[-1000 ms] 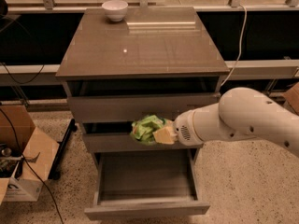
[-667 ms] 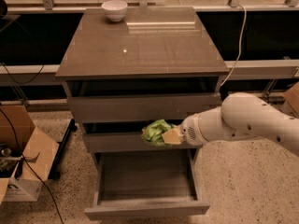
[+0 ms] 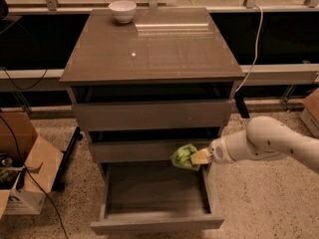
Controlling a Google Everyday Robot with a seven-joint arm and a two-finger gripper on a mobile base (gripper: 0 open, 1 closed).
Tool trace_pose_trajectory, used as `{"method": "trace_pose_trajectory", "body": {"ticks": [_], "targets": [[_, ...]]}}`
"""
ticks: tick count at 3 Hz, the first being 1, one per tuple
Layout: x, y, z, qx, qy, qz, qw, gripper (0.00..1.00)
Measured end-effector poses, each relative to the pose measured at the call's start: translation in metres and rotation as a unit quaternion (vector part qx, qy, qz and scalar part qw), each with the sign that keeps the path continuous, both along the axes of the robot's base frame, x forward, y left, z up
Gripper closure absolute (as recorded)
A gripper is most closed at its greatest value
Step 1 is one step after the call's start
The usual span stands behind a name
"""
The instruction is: Place green rice chip bag into bottom drawer
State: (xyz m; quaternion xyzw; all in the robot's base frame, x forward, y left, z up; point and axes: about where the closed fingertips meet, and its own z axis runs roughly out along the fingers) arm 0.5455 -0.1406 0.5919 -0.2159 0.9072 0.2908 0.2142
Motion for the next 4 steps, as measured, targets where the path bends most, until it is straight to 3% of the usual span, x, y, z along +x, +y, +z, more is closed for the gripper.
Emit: {"method": "trace_pose_trajectory", "body": {"ticks": [2,4], "targets": [[0.006,0.003,-0.031,-0.003,0.025,-0.01,0.9996,1.0],[0.017,-0.004,-0.124,-0.001,0.084,-0.04,0.9956,1.0]]}}
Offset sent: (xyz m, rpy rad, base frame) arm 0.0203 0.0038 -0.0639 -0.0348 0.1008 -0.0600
